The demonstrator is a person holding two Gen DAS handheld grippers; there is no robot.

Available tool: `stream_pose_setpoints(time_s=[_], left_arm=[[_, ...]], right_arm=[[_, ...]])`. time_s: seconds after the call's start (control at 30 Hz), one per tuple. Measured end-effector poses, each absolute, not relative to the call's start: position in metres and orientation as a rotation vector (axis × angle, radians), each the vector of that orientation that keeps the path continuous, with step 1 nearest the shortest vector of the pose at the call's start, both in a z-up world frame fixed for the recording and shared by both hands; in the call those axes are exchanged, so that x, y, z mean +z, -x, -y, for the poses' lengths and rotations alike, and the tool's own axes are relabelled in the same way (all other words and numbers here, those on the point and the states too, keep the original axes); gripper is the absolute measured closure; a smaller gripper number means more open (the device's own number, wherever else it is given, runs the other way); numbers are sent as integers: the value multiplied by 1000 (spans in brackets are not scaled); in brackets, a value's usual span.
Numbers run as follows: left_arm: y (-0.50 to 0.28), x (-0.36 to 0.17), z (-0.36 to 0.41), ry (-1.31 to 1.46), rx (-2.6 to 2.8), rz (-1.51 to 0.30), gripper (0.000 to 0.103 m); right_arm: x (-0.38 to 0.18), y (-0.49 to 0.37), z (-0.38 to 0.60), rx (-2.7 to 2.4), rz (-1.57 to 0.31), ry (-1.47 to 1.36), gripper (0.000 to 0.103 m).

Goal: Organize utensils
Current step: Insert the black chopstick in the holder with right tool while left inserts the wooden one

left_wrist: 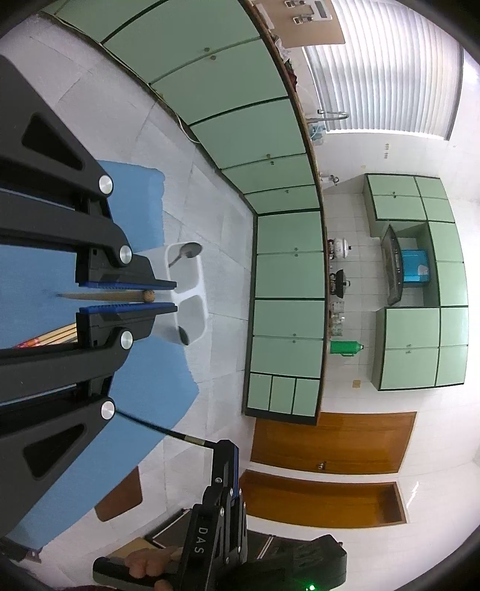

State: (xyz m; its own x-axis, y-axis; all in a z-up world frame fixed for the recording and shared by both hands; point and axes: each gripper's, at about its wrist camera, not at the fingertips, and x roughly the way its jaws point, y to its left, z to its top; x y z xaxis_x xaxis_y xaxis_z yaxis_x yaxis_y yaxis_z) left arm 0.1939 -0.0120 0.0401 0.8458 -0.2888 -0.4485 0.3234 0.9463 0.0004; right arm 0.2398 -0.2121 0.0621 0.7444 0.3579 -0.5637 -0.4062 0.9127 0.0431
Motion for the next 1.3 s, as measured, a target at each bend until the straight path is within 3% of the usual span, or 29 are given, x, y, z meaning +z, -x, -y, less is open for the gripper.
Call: stream_pose_setpoints(time_s=[0.67,1.07,1.3], left_arm=[[-239,144,35,-111,-327,-174,97],[-323,96,40,-61,-299,-174,97],[-356,53,33,-44,-315,-316,96]], right_arm=[[178,-312,204,447,-361,17,97],[119,-391,196,371,-367,13,97],[72,-407,189,382,-478,13,96]])
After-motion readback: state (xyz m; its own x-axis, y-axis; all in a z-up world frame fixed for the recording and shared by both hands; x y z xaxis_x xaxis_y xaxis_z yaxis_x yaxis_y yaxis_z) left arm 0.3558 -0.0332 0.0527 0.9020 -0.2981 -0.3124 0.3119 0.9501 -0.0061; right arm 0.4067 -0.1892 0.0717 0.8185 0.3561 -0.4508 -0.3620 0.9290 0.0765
